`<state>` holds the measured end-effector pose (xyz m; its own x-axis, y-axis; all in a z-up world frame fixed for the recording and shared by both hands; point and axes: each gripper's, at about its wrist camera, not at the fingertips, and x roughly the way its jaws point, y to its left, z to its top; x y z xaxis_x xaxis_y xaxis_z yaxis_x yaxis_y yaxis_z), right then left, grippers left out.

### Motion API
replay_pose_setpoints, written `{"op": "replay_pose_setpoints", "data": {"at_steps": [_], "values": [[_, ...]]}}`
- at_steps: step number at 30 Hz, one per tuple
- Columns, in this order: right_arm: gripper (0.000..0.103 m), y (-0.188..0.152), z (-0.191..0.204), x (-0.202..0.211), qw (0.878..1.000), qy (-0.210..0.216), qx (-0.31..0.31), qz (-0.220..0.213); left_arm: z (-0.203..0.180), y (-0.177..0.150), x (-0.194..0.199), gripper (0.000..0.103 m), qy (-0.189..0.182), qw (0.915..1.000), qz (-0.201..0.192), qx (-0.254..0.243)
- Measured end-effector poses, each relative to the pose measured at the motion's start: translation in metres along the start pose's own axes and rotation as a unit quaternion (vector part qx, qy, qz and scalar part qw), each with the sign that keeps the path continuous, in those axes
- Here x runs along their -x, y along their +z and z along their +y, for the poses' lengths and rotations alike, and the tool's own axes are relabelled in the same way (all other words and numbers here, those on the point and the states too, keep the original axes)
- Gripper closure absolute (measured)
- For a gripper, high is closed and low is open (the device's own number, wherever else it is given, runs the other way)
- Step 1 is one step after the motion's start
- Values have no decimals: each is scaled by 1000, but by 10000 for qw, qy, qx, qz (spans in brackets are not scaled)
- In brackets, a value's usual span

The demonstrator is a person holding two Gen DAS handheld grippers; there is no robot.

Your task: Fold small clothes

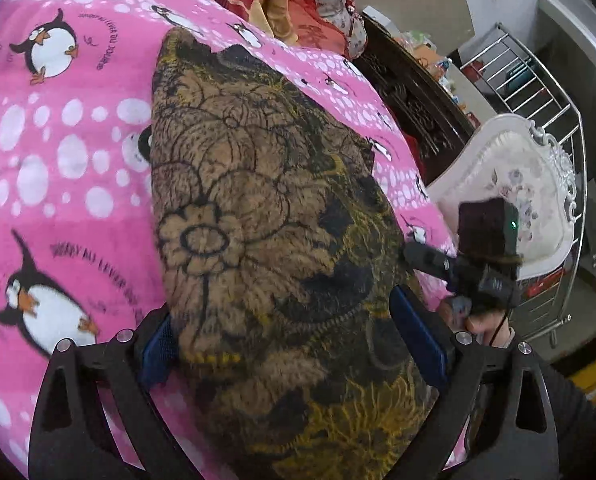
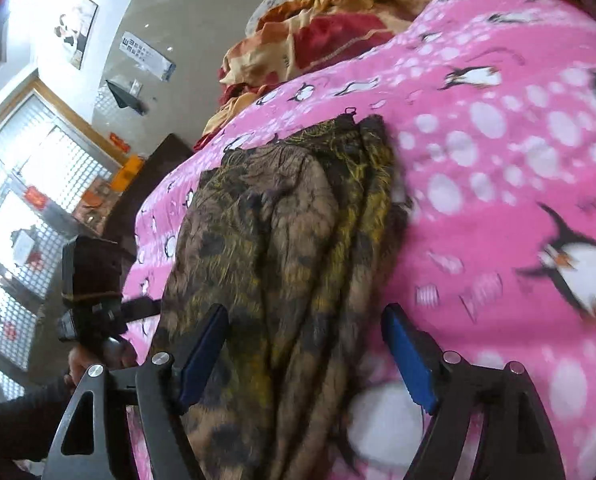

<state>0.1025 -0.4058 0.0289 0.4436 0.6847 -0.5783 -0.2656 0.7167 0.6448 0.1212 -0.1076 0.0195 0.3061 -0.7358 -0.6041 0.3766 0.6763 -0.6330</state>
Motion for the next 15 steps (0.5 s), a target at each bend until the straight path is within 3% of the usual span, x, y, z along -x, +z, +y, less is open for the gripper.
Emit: {"op": "replay_pose_setpoints", "data": {"at_steps": [6, 7, 8, 9, 10, 13, 15], "values": [[25, 20, -4, -20, 10000, 46, -24, -43, 3, 2, 7, 8, -16, 9999, -119, 95], [26, 18, -2, -17, 9999, 96, 9, -85, 5, 1, 9, 14, 25, 9998, -132, 113], [35, 18, -3, -15, 9998, 165, 0, -121, 5, -1, 10, 18, 151, 9996, -167, 146], [52, 15, -7, -13, 9995, 264, -80, -140, 9, -3, 8, 30, 278, 9992, -208, 187], [58, 12, -11, -10, 9993, 265, -178, -184, 11, -4, 9, 47, 417, 9986, -245, 235], [68, 12, -11, -11, 9995, 135, -196, -202, 21, -6, 14, 76, 673, 9954, -395, 548], [73, 15, -6, -14, 9998, 34, -115, -183, 23, -8, 17, 82, 671, 9935, -516, 765]]}}
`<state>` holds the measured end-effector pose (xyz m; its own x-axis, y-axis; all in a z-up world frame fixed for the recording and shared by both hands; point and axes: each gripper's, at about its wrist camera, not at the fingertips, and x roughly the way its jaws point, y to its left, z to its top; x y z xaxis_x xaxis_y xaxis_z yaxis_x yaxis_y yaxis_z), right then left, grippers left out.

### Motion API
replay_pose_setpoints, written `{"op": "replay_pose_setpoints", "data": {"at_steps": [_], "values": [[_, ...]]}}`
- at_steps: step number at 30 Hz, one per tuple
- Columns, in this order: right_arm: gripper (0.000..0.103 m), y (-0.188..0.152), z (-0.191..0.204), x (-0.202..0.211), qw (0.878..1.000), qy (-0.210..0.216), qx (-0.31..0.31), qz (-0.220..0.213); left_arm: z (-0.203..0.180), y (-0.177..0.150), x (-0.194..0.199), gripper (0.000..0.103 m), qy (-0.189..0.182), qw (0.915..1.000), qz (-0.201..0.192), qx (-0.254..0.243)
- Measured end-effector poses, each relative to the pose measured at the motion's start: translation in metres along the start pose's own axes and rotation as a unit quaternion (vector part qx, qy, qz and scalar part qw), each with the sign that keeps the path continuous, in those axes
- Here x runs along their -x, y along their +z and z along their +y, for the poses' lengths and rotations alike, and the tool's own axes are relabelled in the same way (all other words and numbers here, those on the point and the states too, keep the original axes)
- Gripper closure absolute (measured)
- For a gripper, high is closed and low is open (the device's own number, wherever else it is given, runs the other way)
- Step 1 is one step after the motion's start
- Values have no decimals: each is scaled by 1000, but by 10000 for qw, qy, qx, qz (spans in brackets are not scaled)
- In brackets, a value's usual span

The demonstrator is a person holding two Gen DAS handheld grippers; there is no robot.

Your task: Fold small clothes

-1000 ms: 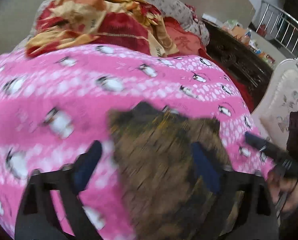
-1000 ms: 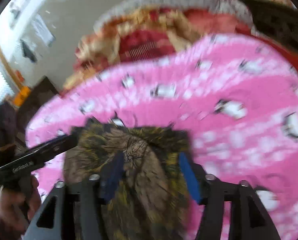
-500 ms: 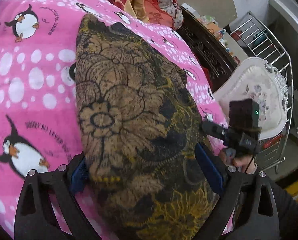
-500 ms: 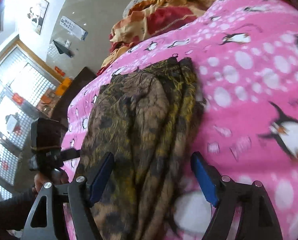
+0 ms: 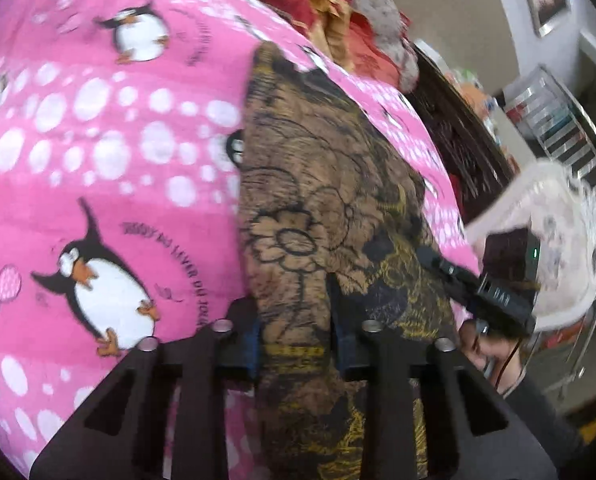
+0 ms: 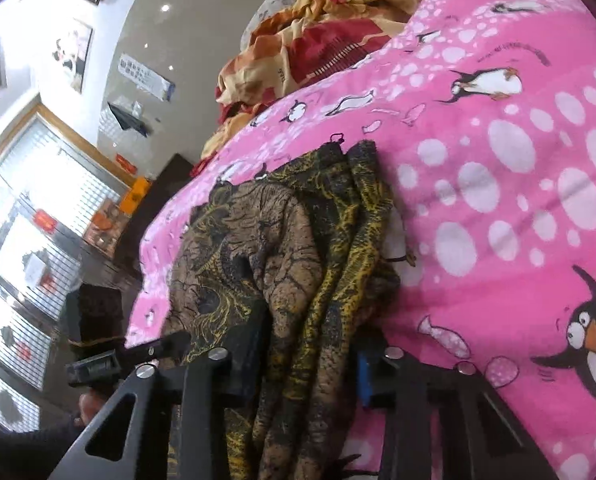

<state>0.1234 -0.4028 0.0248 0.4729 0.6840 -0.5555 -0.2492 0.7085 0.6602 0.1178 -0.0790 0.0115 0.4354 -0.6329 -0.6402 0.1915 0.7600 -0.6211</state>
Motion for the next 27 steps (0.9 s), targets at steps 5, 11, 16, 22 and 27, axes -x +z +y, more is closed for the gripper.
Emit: {"op": "replay_pose_setpoints", "data": {"at_steps": [5, 11, 16, 22, 27], "values": [[82, 1, 16, 3, 9997, -230, 117, 32, -24, -3, 16, 87, 270, 9989, -281, -251], [84, -1, 33, 1, 9999, -84, -82, 84, -12, 6, 54, 87, 118, 9983, -404, -415], [84, -9, 70, -45, 9992, 212, -42, 325, 38, 9, 94, 87, 374, 9976, -504, -298], [84, -9, 112, -96, 9985, 260, 279, 386, 82, 8, 116, 85, 496, 9971, -577, -19], [82, -13, 99, -92, 9989, -2, 71, 453, 85, 7, 100, 72, 771, 9965, -221, -233]]}}
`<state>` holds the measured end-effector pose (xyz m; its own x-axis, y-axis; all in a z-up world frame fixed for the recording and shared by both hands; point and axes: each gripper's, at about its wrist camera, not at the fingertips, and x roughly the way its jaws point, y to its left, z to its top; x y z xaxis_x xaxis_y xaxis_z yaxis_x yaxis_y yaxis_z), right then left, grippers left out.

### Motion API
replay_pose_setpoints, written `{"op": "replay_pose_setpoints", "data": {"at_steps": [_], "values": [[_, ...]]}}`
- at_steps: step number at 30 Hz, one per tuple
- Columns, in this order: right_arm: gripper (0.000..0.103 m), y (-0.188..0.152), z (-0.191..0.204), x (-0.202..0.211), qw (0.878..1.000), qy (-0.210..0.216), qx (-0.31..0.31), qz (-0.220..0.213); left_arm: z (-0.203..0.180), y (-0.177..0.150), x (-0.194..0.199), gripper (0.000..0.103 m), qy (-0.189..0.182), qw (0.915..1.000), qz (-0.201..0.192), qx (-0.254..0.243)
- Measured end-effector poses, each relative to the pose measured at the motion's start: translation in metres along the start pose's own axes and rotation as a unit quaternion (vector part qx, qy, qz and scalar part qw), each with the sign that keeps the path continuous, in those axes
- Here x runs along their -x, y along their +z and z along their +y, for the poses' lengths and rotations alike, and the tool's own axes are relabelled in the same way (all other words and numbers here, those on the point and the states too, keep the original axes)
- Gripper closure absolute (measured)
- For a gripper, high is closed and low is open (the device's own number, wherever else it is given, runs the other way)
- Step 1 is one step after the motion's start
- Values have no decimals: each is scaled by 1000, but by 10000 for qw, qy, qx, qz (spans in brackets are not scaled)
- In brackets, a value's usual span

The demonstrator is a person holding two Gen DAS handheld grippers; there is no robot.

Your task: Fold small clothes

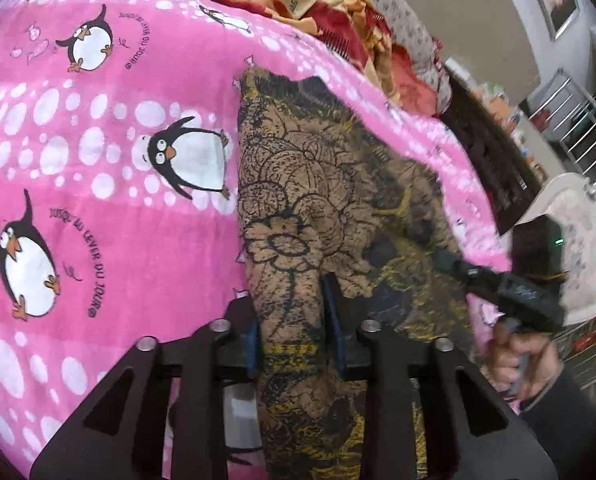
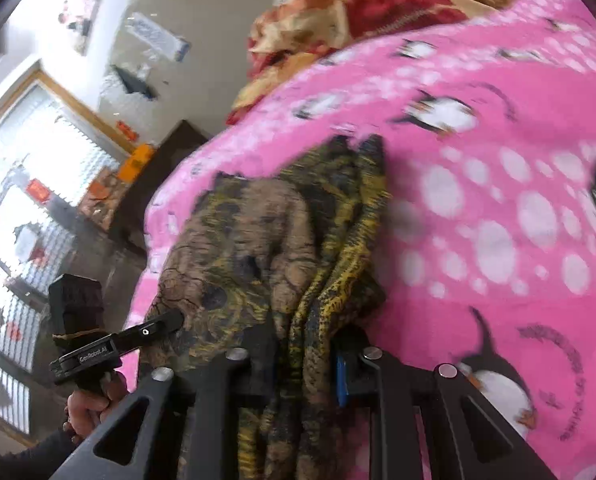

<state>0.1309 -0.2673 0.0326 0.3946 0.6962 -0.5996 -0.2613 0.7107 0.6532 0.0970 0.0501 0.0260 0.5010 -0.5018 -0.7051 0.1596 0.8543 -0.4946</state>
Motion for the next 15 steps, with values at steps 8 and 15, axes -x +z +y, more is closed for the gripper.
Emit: {"op": "replay_pose_setpoints", "data": {"at_steps": [8, 15], "values": [[82, -29, 70, 68, 9900, -862, 1119, 62, -33, -21, 77, 72, 171, 9963, -636, -558], [82, -128, 112, 35, 9512, -1781, 2341, 937, -51, -105, 50, 82, 336, 9932, 202, -1097]]}}
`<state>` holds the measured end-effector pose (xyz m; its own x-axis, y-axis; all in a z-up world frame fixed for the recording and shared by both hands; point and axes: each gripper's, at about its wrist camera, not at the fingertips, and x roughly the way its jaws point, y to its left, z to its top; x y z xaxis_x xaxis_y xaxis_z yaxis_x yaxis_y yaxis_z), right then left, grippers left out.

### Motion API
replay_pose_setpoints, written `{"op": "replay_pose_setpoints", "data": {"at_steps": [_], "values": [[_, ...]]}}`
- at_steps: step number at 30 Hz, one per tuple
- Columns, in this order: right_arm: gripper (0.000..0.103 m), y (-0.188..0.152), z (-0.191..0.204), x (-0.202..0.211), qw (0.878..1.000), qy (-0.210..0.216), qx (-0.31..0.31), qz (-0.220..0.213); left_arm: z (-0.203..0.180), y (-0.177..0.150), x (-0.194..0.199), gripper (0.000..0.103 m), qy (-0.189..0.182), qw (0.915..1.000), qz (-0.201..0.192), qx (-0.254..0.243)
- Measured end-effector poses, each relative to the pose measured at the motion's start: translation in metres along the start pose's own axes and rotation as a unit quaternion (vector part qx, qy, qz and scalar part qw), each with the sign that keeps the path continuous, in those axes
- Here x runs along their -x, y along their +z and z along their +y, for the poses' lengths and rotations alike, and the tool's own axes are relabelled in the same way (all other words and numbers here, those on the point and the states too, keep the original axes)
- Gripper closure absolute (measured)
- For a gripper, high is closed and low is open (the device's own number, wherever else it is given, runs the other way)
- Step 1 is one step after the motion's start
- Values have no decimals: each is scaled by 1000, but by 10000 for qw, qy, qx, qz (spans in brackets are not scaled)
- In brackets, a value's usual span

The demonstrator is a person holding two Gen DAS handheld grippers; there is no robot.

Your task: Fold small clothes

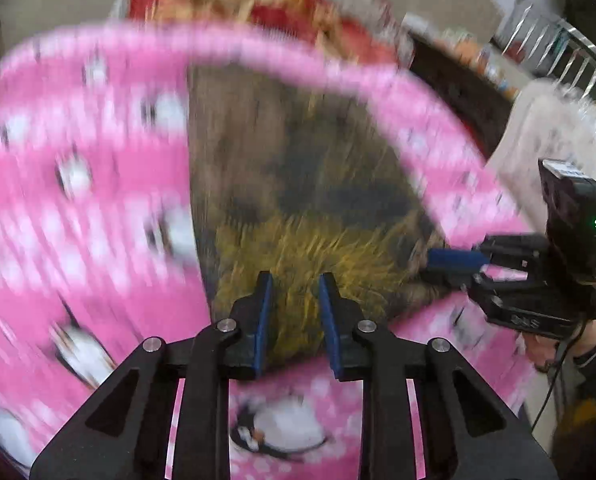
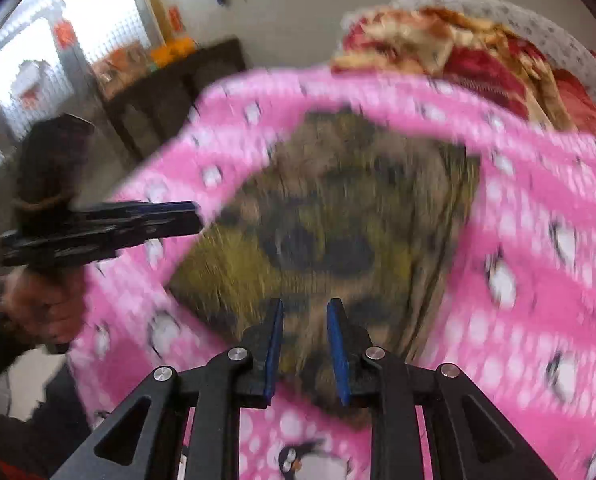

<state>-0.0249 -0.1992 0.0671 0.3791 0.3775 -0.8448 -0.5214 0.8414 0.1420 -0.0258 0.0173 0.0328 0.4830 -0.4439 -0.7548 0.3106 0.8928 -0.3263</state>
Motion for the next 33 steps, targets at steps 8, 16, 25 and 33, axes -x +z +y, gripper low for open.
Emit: {"op": "replay_pose_setpoints", "data": {"at_steps": [8, 16, 25, 33], "values": [[79, -9, -18, 2, 9974, 177, -649, 240, 2, 22, 15, 82, -47, 9996, -273, 49], [78, 84, -25, 28, 9835, -1108, -1011, -1014, 12, 126, -7, 63, 506, 9922, -1034, 474], [78, 133, -68, -64, 9678, -1708, -1699, -729, 36, 160, -98, 60, 1219, 9876, -541, 828], [75, 120, -66, -82, 9713, -1786, -1257, -944, 39, 152, -109, 50, 1410, 9840, -723, 808]]}}
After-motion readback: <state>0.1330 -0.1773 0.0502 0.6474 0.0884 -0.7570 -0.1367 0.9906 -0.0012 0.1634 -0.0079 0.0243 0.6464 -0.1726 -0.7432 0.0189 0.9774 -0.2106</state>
